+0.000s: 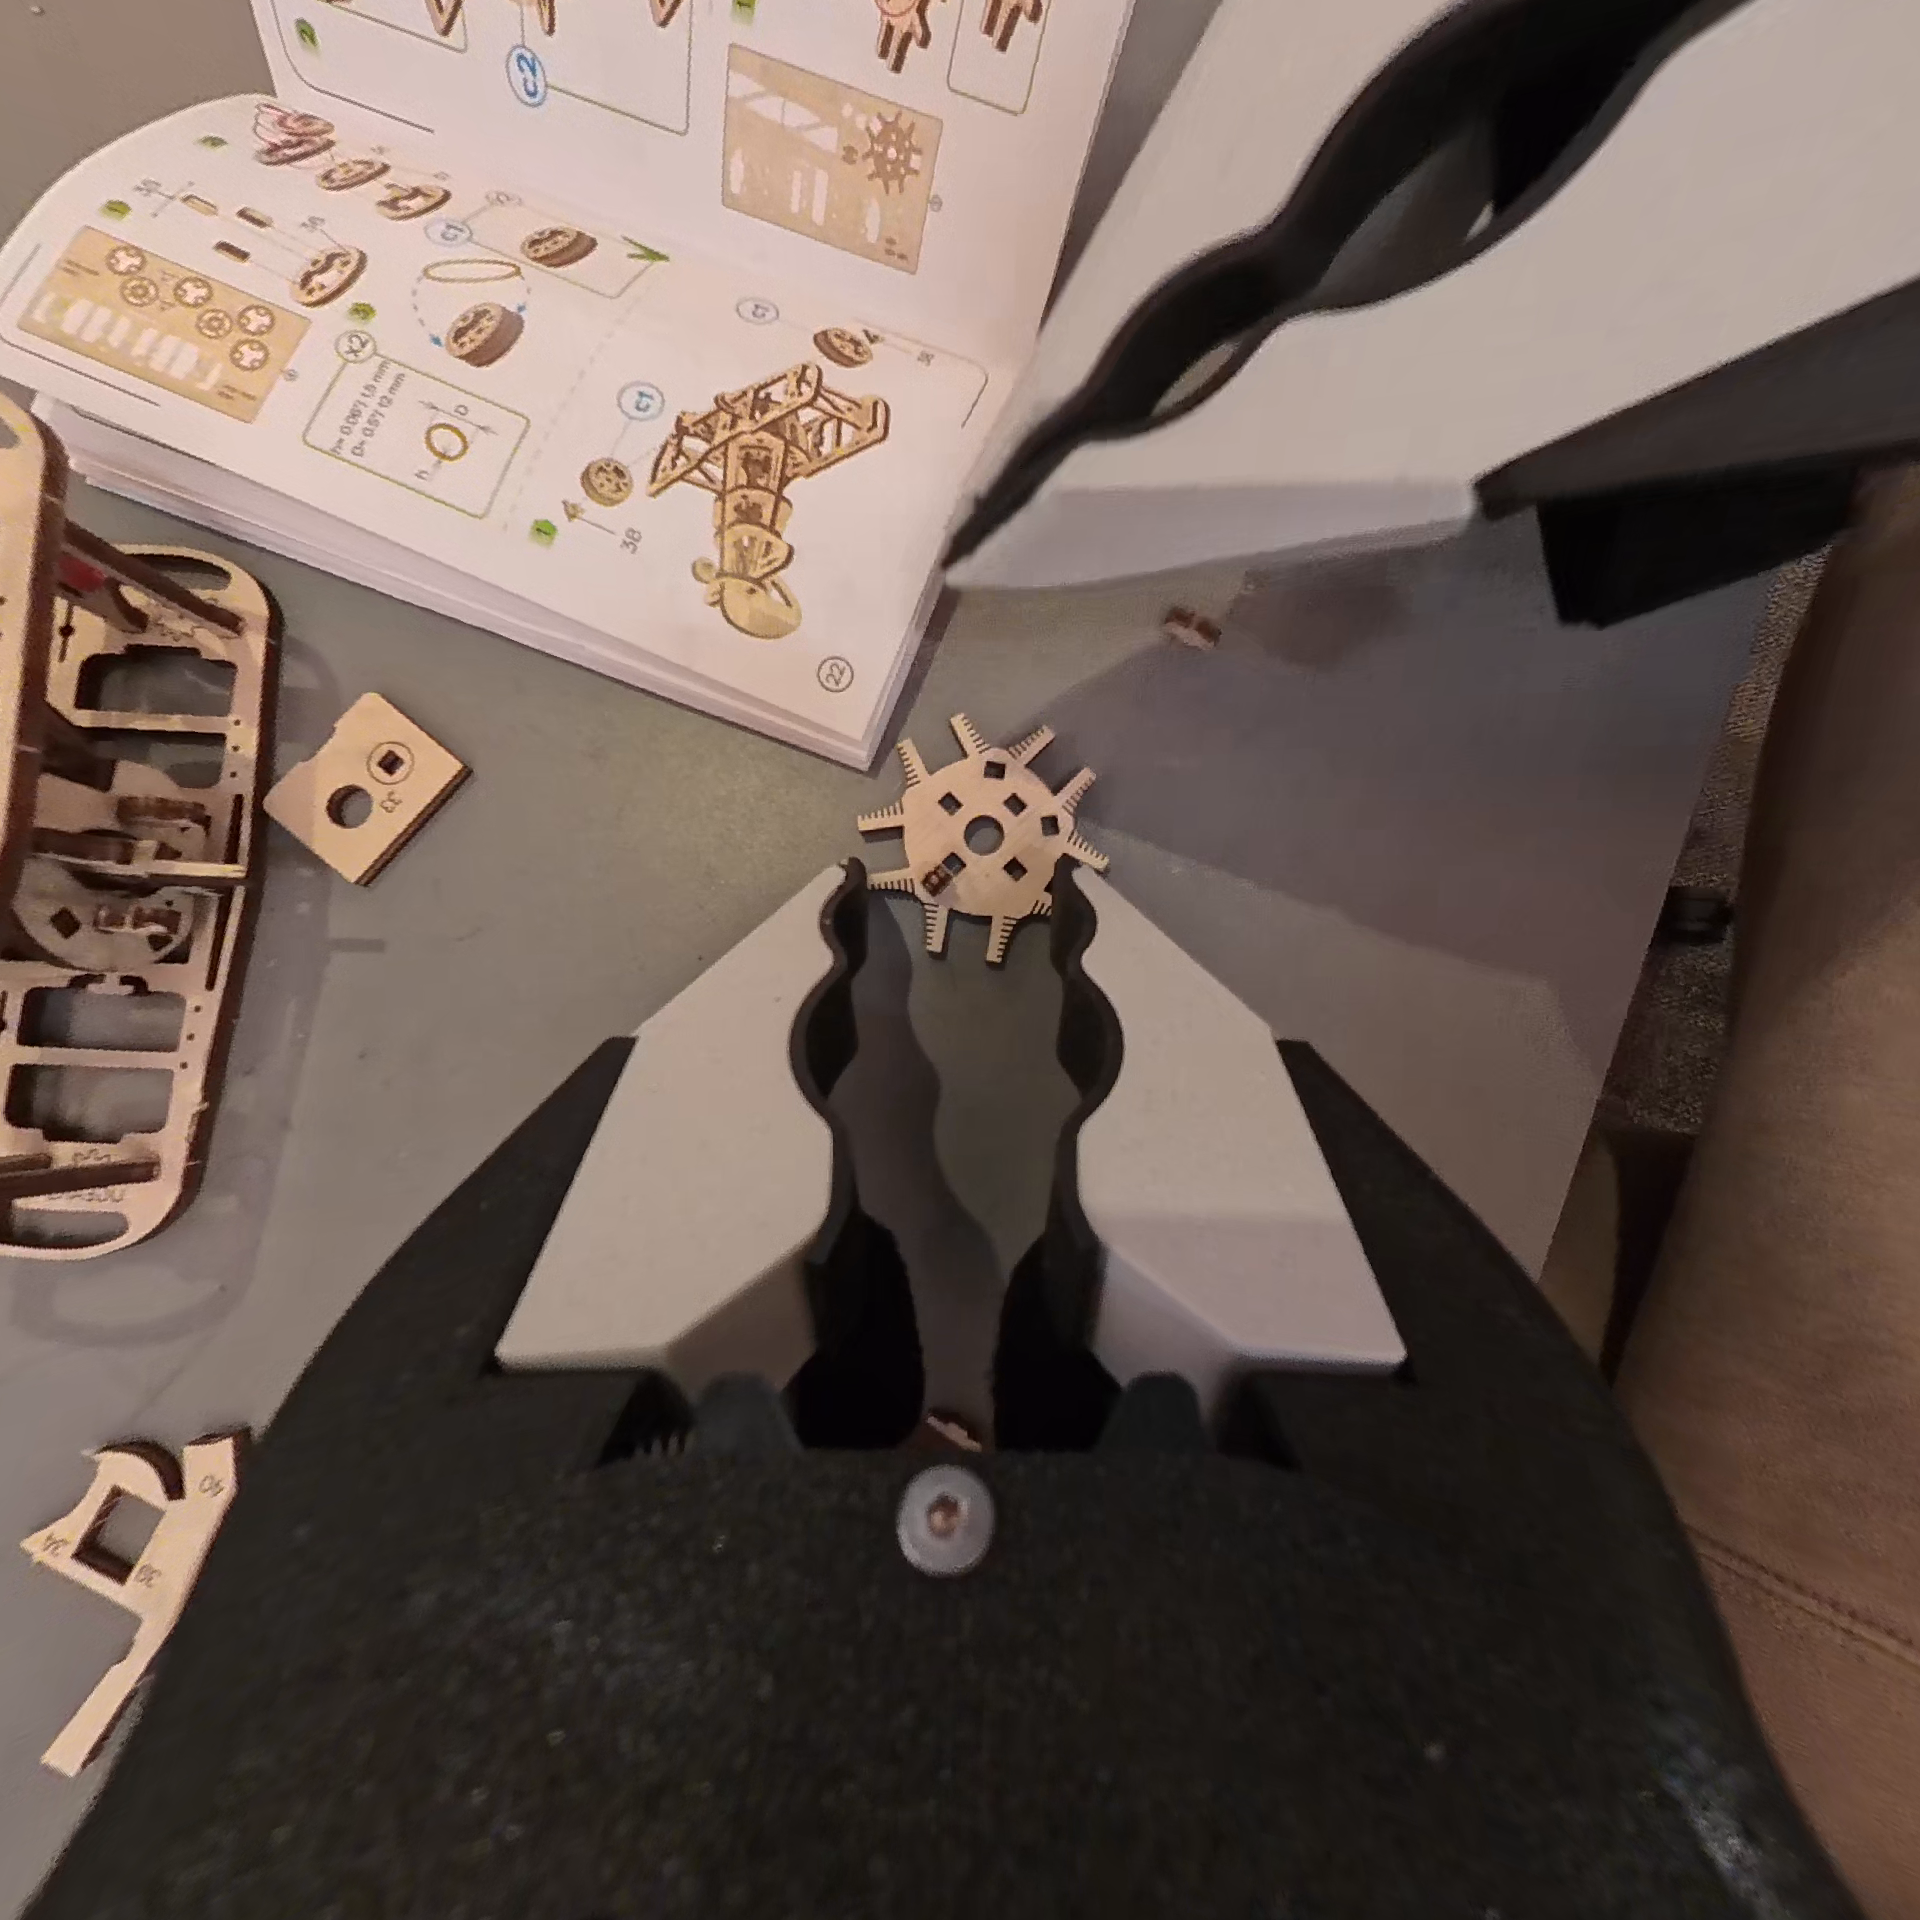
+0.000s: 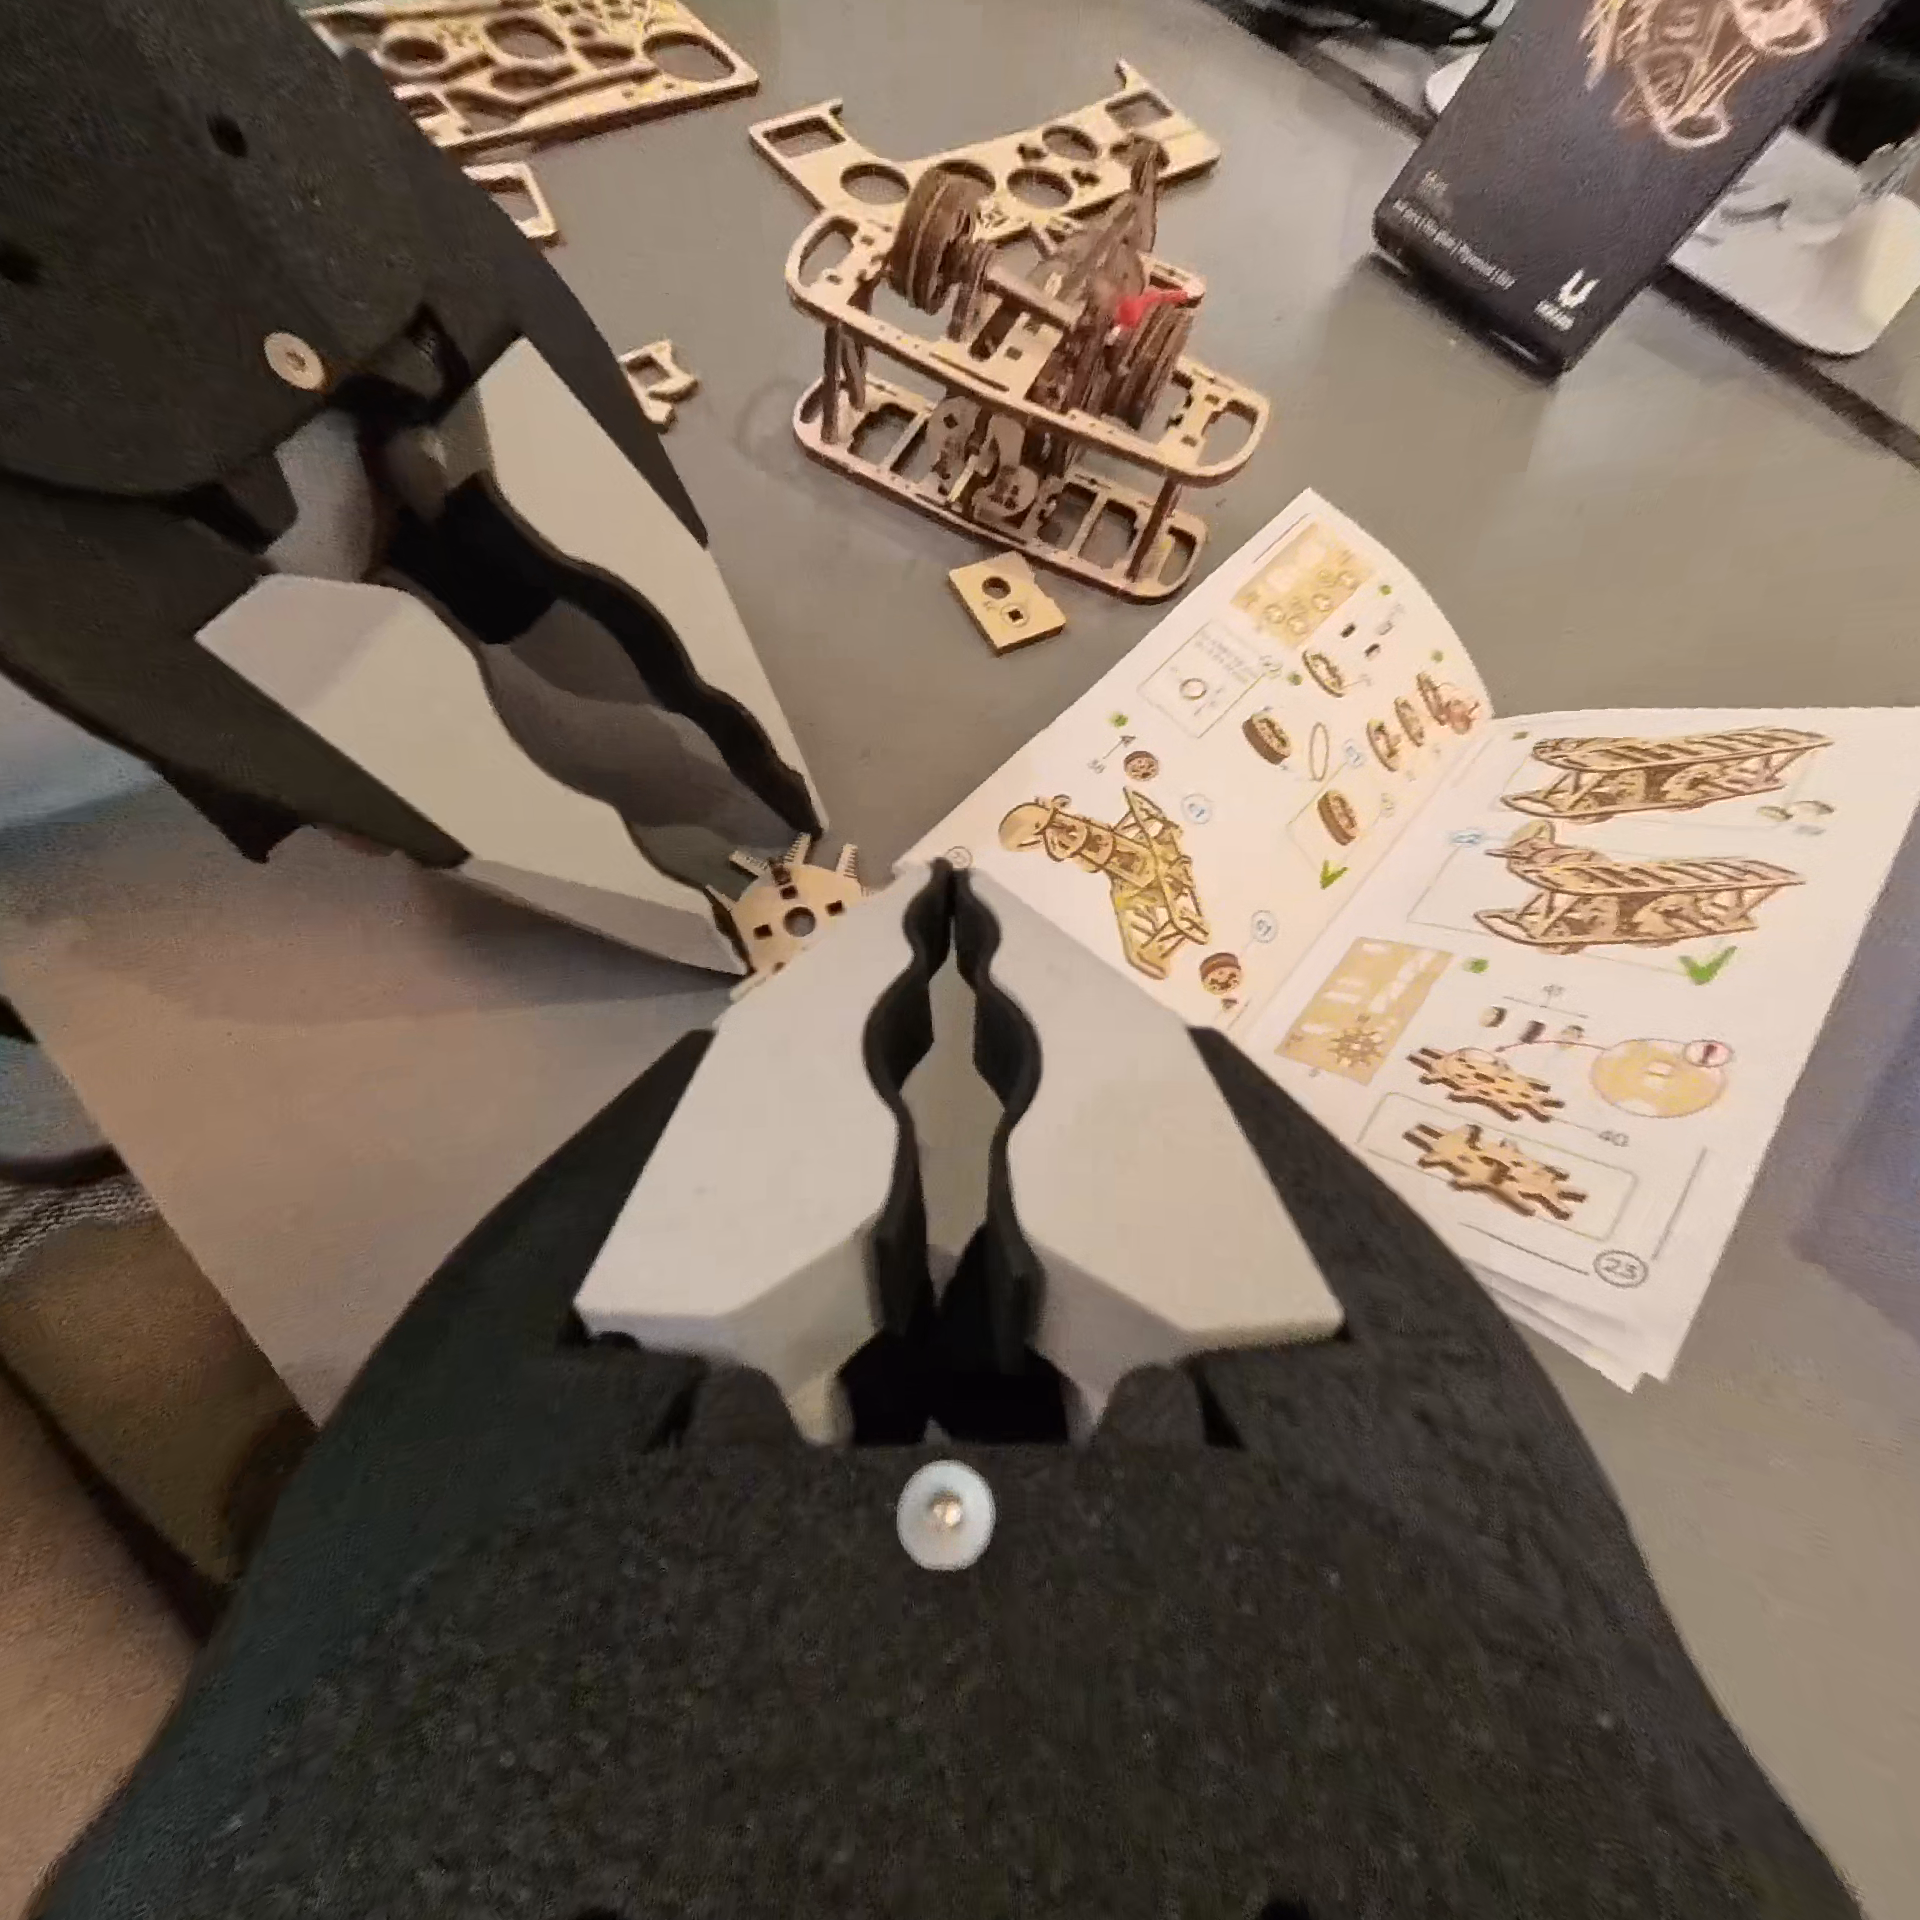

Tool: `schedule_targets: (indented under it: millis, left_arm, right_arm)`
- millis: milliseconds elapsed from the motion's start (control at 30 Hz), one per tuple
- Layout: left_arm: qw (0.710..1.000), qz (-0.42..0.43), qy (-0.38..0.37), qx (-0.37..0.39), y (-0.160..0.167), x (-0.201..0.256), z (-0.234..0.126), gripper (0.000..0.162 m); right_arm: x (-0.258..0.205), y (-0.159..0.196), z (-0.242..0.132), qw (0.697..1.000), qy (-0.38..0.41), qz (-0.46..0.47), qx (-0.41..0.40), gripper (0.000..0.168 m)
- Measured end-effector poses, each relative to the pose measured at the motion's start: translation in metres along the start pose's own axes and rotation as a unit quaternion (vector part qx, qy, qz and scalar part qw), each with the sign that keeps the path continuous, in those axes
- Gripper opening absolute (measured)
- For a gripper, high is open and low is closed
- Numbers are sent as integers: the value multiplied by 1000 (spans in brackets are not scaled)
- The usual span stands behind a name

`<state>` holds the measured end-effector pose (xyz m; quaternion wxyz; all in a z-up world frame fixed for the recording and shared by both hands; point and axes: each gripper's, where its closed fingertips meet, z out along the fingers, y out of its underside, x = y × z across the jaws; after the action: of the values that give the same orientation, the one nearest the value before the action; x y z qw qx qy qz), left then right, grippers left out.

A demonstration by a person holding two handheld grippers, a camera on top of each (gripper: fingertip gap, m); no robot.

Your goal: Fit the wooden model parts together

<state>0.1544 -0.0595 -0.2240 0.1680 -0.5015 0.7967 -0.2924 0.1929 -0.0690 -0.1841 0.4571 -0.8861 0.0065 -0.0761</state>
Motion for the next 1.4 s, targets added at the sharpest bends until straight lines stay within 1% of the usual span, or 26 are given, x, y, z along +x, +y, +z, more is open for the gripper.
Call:
schedule_targets:
  millis: [100,167,200,233,267,300,333,367,433,500,600,667,700,767,833,900,967,1000,1033,1067,1100,1133,1233,1300,1400]
  left_arm:
    - [1000,4,-2,-2,0,0,0,33]
    - [1000,12,-4,-4,0,0,0,33]
    - [1000,15,-4,-3,0,0,0,33]
    - [1000,18,-4,-3,1,0,0,33]
    - [1000,21,-2,-4,1,1,-1,33]
    - [1000,24,0,-7,2,1,-1,33]
    - [1000,26,2,-10,3,2,-2,33]
    - [1000,24,4,-13,3,2,-3,33]
    - [999,28,6,-20,5,4,-4,33]
    - [999,33,8,-29,8,7,-6,33]
    - [999,30,9,-33,8,9,-7,33]
    - [999,18,20,-22,5,12,-12,35]
    - [1000,16,15,-6,0,10,-17,39]
    - [999,15,17,43,-14,11,-32,40]
    - [995,18,22,98,-30,13,-48,36]
    - [993,21,-2,119,-34,4,-56,32]
    - [993,6,-30,116,-28,-11,-58,27]
    - [993,-6,-50,110,-25,-21,-58,27]
    - [992,-18,-73,102,-20,-33,-58,26]
    - [991,-28,-96,92,-16,-43,-58,25]
    - [989,-36,-115,85,-12,-52,-58,24]
    - [988,-40,-120,82,-10,-55,-57,24]
    - [990,-31,-118,70,-6,-52,-52,24]
    - [991,-21,-115,69,-8,-48,-53,24]
    - [992,-21,-88,91,-15,-39,-56,22]
  right_arm:
    - [5,13,-2,999,-10,27,-24,0]
    - [3,33,-7,997,-32,32,-66,0]
    - [-1,45,-13,994,-56,26,-95,7]
    - [-1,52,-19,991,-63,18,-116,19]
    - [4,52,-25,992,-56,9,-113,28]
    - [6,49,-30,994,-53,5,-95,29]
    - [5,46,-32,995,-60,10,-78,23]
    - [2,47,-32,994,-72,15,-77,21]
    - [-7,52,-30,990,-96,19,-98,27]
    - [-14,52,-25,989,-108,11,-99,31]
    - [-14,59,-19,988,-93,-14,-121,26]
    - [-13,59,-19,988,-89,-20,-121,19]
    - [-11,59,-19,988,-81,-26,-126,15]
    - [-10,55,-19,989,-87,-29,-120,7]
    - [-7,42,-22,990,-104,18,-91,0]
    - [2,30,-27,990,-108,61,-63,0]
    - [0,17,-25,990,-119,73,-33,0]
    - [-6,14,-19,990,-126,64,-29,13]
    - [-12,15,-11,990,-128,46,-40,30]
    - [-16,20,-2,990,-122,19,-64,31]
    - [-16,22,5,990,-109,-3,-84,23]
    - [-14,21,11,991,-98,-12,-87,20]
    - [-19,21,24,988,-119,1,-96,18]
    - [-20,23,28,987,-123,-10,-99,19]
    - [-16,26,28,988,-108,-33,-101,4]
